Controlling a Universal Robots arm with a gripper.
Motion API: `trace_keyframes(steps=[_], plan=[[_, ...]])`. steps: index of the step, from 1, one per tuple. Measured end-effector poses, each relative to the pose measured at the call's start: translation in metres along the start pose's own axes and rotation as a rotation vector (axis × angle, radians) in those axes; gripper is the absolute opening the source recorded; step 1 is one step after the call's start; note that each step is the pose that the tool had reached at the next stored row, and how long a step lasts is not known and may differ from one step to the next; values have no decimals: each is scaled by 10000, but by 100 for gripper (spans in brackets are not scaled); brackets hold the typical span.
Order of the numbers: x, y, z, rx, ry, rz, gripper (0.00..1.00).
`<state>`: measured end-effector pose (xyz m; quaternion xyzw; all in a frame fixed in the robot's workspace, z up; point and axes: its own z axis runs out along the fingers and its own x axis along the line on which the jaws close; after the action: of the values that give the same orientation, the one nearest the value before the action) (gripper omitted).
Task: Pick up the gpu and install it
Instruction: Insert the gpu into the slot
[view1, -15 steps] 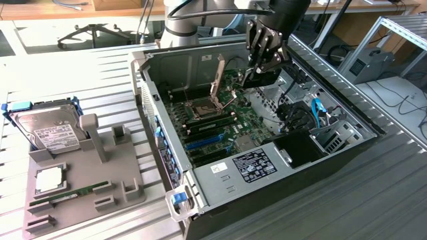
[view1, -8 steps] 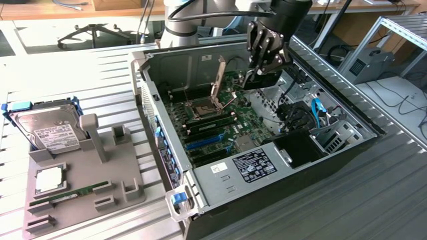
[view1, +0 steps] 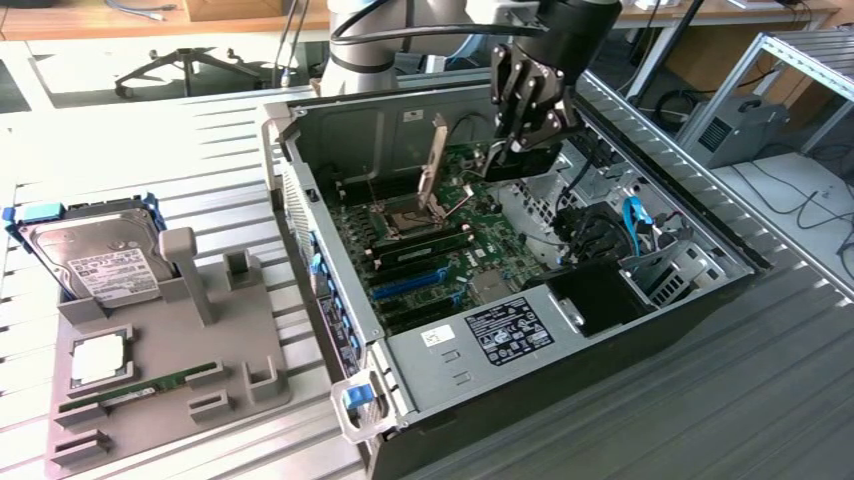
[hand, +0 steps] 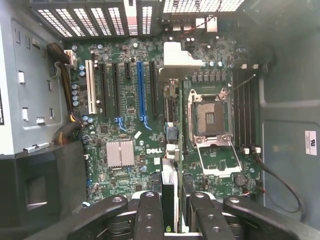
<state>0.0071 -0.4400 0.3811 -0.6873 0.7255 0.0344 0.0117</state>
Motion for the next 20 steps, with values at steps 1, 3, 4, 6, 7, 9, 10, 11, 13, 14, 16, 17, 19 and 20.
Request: trace_keyframes(steps=[1, 3, 4, 6, 7, 9, 10, 11, 13, 14, 16, 17, 19, 20], plan=[[2, 8, 0, 0, 0, 0, 27], [5, 21, 0, 0, -1, 0, 27], [7, 26, 1, 0, -1, 0, 27], [12, 36, 1, 0, -1, 0, 27], [15, 38, 2, 0, -2, -1, 27], [21, 40, 4, 0, -1, -1, 27], [24, 41, 6, 0, -3, 0, 27], [27, 41, 8, 0, -3, 0, 27], [31, 42, 9, 0, -1, 0, 27], [33, 43, 10, -1, -1, 0, 27], [36, 47, 11, 0, -2, 0, 27], [38, 49, 11, 0, -1, 0, 27], [44, 56, 13, 0, -2, 0, 27], [47, 60, 14, 0, -1, 0, 27]])
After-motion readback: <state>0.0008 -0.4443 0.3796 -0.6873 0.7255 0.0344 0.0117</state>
